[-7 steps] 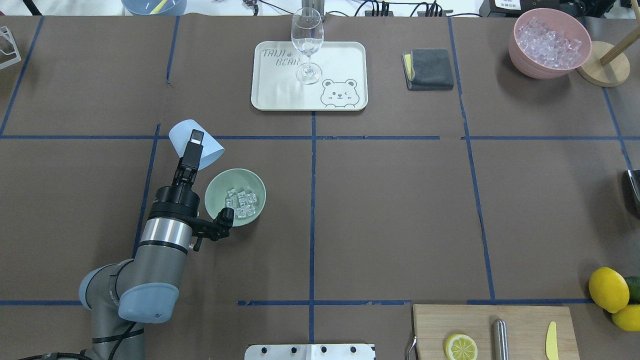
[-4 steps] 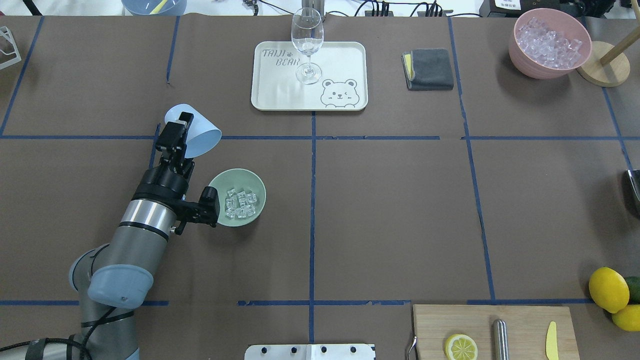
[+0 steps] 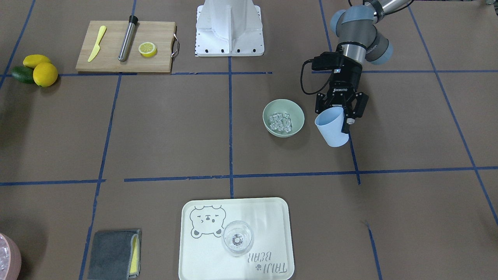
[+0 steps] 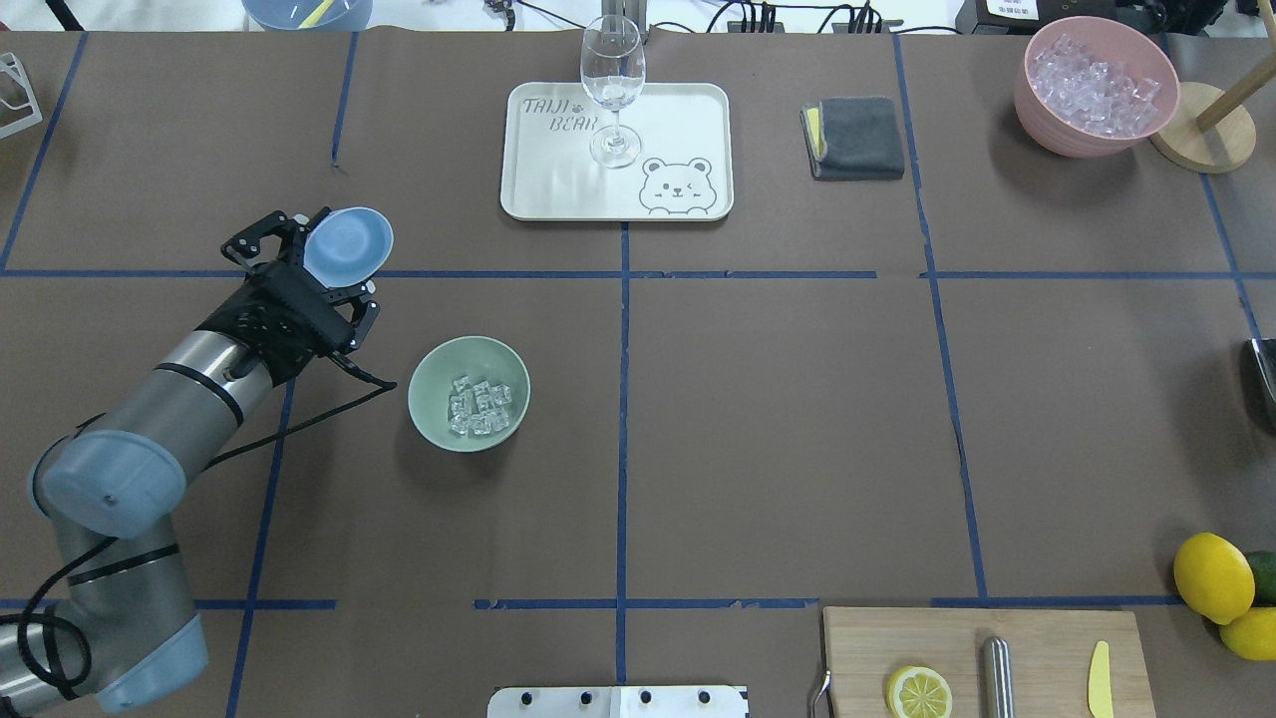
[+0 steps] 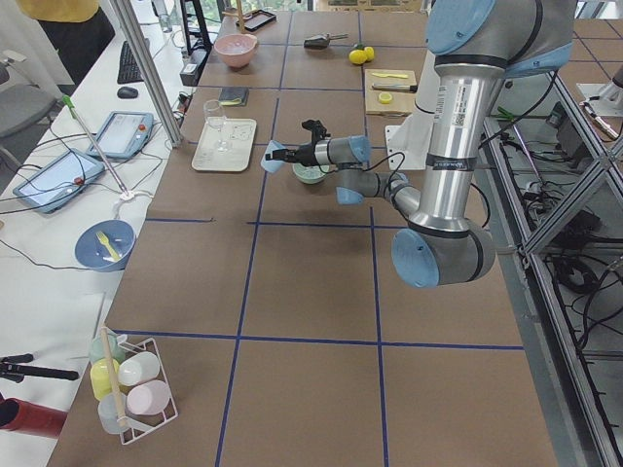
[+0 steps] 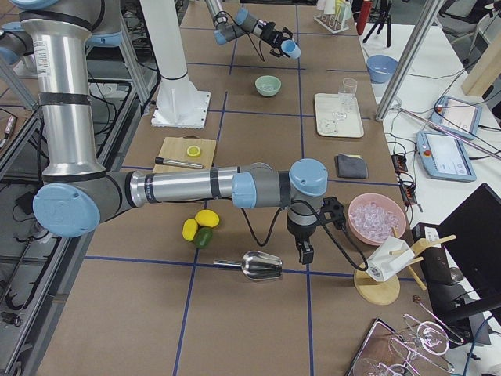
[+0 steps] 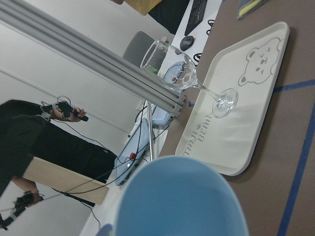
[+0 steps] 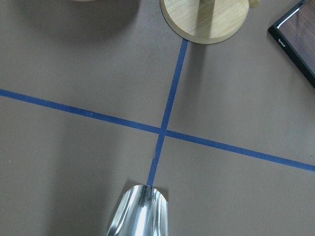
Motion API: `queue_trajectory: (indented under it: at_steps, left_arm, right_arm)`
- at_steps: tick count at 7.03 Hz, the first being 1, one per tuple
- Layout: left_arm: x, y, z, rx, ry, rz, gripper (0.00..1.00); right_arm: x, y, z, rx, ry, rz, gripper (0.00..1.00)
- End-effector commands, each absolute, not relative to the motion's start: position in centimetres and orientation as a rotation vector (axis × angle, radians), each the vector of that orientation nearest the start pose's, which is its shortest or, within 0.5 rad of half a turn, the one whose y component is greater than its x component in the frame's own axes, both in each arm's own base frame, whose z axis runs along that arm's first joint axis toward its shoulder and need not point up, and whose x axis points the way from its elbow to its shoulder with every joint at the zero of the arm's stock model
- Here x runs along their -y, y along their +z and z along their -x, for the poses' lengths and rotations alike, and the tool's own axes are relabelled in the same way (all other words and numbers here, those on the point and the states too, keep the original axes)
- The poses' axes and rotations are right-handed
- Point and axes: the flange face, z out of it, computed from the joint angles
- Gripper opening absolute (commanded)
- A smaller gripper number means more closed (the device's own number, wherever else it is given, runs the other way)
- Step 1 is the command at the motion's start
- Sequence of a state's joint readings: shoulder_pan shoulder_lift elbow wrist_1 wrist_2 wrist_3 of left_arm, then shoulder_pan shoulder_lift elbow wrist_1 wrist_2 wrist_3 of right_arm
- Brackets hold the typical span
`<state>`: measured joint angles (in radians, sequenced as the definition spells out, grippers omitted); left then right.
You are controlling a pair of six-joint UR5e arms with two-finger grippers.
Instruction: Pour ice into bowl
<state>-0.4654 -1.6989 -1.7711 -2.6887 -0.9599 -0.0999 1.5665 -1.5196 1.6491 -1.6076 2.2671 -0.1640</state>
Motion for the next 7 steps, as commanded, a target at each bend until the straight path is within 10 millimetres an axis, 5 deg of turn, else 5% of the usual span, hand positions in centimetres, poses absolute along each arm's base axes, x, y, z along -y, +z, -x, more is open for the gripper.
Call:
queue_trajectory:
  at_steps: [1,3,5,7]
  left_arm:
    - [39.9,40.8,-33.5,-0.676,0.129,-1.222,0.0]
    - [39.1,46.5,-29.3,-0.846,-0.025,-0.97,0.0]
    - [35.7,54.7,-24.3,-0.947,-0.149,-0.928,0.0]
    - [36.3,58.5,-23.7,-0.859,-0.237,-0.929,0.0]
  right_arm:
    - [50.3,61.8,-7.0,0.693,-0.179,-0.12,1.0]
    - [48.7,63.3,-7.3,0.698,-0.166,-0.108,1.0]
    - [48.4,63.5,-7.3,0.698,-0.165,-0.11,1.0]
    - [48.4,63.4,-7.3,0.698,-0.166,-0.113,1.0]
